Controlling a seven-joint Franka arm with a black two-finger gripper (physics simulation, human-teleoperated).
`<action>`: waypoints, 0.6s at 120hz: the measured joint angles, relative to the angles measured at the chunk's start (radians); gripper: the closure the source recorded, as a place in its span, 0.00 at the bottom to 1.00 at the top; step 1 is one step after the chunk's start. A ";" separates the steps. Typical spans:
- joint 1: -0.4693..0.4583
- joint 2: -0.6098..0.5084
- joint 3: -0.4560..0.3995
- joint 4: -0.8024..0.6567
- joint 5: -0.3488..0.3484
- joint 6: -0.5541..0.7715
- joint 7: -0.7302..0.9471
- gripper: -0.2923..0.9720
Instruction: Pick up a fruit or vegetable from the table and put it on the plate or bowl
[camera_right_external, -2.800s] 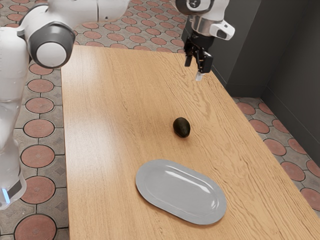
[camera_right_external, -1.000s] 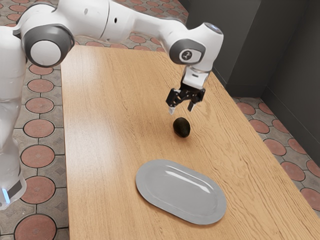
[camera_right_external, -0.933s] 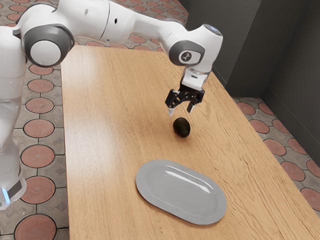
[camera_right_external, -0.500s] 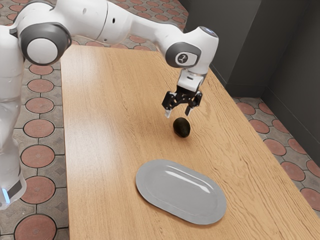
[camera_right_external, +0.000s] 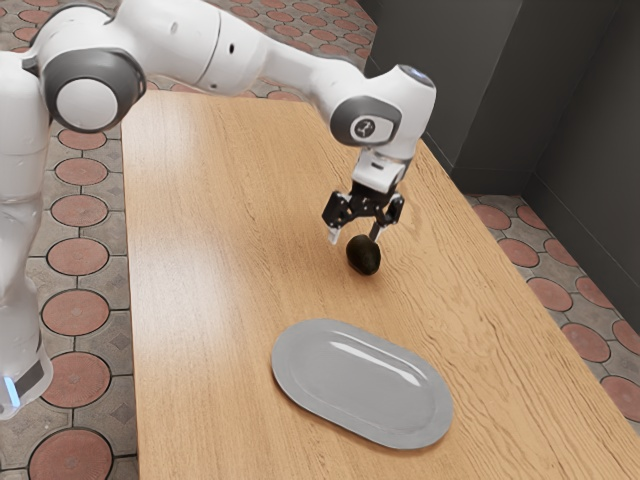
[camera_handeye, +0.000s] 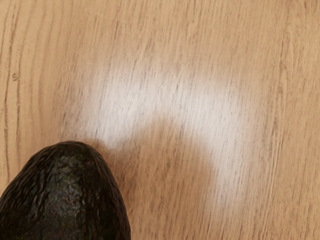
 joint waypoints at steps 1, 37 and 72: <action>0.000 0.000 0.000 0.000 0.000 0.001 0.001 0.24; 0.003 0.004 0.003 -0.013 -0.001 0.044 0.017 0.24; 0.005 0.048 0.003 -0.020 -0.009 0.146 0.007 0.23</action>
